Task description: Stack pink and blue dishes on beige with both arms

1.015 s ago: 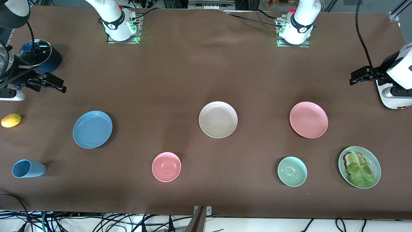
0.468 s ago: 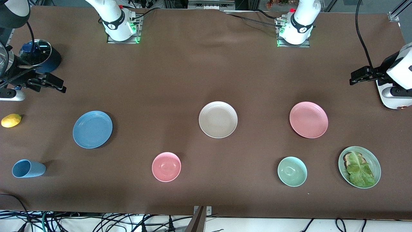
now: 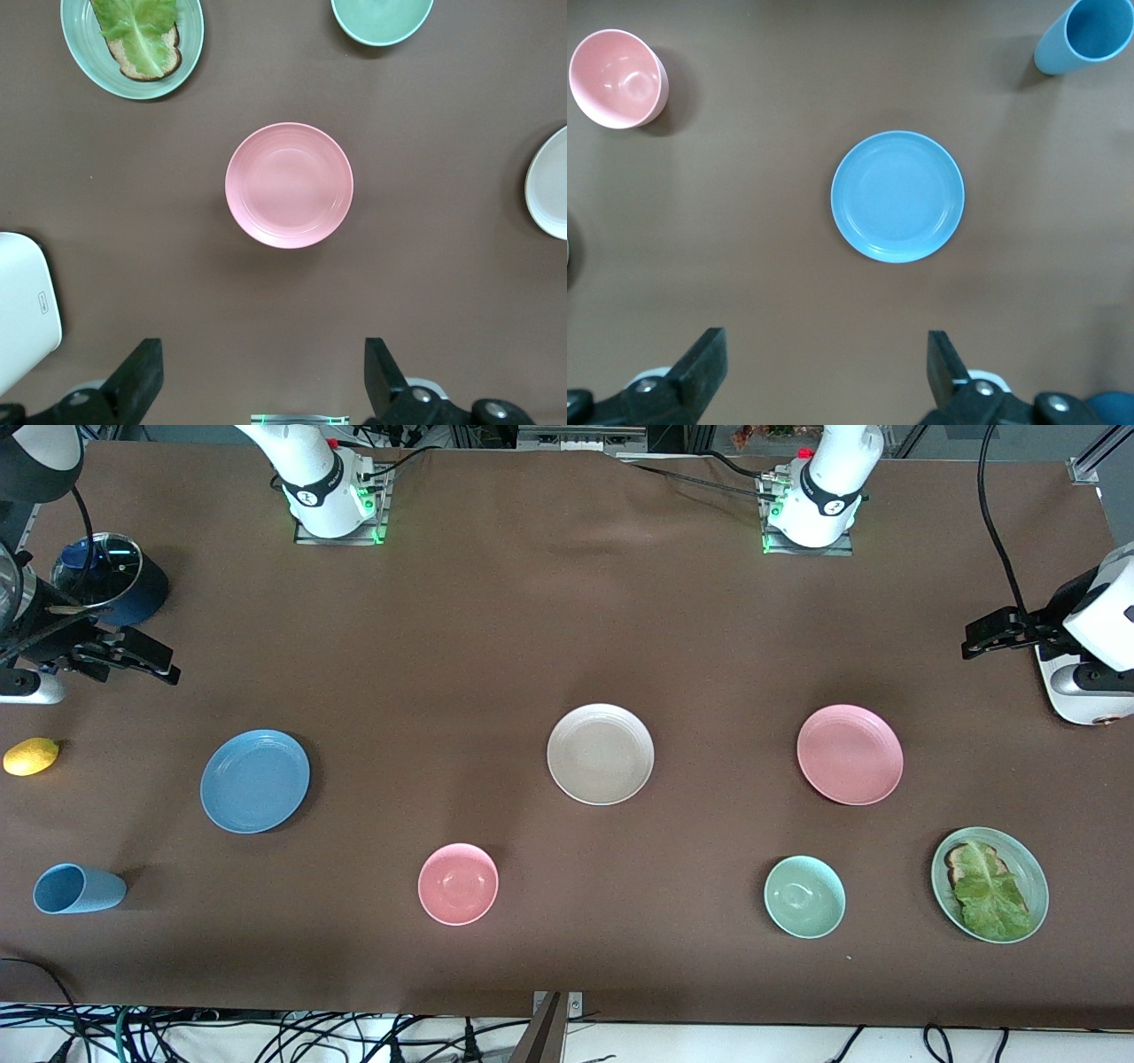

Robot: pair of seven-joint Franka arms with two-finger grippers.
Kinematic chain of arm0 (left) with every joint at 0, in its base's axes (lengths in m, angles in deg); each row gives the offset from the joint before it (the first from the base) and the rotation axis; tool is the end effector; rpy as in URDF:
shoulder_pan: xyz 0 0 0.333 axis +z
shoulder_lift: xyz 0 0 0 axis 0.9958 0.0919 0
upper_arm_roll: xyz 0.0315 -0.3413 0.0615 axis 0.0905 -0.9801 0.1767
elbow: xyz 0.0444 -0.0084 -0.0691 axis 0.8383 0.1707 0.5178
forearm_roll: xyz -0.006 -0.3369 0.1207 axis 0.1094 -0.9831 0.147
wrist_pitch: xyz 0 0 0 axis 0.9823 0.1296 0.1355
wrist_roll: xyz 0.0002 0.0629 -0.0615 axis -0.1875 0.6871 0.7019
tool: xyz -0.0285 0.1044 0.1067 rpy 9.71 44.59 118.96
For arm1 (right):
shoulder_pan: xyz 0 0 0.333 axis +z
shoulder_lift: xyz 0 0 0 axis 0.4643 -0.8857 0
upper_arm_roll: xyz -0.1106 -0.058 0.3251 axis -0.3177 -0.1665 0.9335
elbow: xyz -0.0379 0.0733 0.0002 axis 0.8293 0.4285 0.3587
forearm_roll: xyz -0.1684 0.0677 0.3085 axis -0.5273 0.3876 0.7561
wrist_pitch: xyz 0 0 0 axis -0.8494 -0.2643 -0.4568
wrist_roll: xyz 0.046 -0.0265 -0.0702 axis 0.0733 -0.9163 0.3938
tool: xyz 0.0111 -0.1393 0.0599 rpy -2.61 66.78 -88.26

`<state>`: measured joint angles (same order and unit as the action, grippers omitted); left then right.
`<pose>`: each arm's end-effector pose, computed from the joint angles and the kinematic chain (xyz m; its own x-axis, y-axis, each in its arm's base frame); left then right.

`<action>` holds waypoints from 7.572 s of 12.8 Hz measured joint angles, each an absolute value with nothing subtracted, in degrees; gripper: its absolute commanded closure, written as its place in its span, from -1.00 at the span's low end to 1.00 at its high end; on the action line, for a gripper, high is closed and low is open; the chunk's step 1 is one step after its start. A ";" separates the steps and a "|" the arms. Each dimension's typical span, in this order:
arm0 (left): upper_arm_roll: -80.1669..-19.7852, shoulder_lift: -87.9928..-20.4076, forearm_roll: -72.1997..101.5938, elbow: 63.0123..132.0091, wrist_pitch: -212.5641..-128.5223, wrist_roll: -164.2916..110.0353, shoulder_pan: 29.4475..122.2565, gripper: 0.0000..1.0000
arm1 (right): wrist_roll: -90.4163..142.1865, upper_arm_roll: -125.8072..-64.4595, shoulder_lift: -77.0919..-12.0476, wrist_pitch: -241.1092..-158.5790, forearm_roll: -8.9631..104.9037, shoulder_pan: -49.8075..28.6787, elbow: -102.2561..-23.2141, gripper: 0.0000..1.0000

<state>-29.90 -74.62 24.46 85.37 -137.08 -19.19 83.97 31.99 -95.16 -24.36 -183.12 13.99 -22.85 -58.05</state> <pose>0.5280 0.0113 0.5750 0.9872 -0.0054 -0.1595 -0.0074 -0.9999 -0.0122 0.5500 0.0020 0.5629 0.9991 -0.0378 0.0204 -0.0368 -0.9983 -0.0458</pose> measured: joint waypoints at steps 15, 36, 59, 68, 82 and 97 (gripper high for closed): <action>-29.55 -61.06 24.46 86.82 -142.37 -19.30 85.88 -1.00 | 31.25 -95.89 -25.17 -186.51 13.93 -22.83 -58.42 -1.00; -29.47 -50.83 25.23 112.49 -179.66 -11.18 92.18 1.00 | 21.74 -96.23 -40.52 -196.22 12.99 -24.98 -59.55 -1.00; -53.54 -49.75 18.13 91.61 -159.74 -53.08 79.43 1.00 | 9.05 -96.35 -58.26 -219.39 17.49 -34.54 -66.75 -0.46; -52.63 -38.71 18.13 86.76 -170.41 -60.36 73.49 -1.00 | 8.50 -96.18 -57.81 -219.31 17.95 -34.64 -66.57 1.00; -51.19 -48.36 21.32 84.32 -154.22 -48.09 91.45 -1.00 | 8.53 -92.48 -57.13 -209.36 21.87 -34.74 -60.12 1.00; -29.31 -74.36 23.62 90.00 -142.20 -22.75 85.82 -1.00 | 25.87 -88.66 -56.38 -186.74 23.88 -27.06 -40.99 1.00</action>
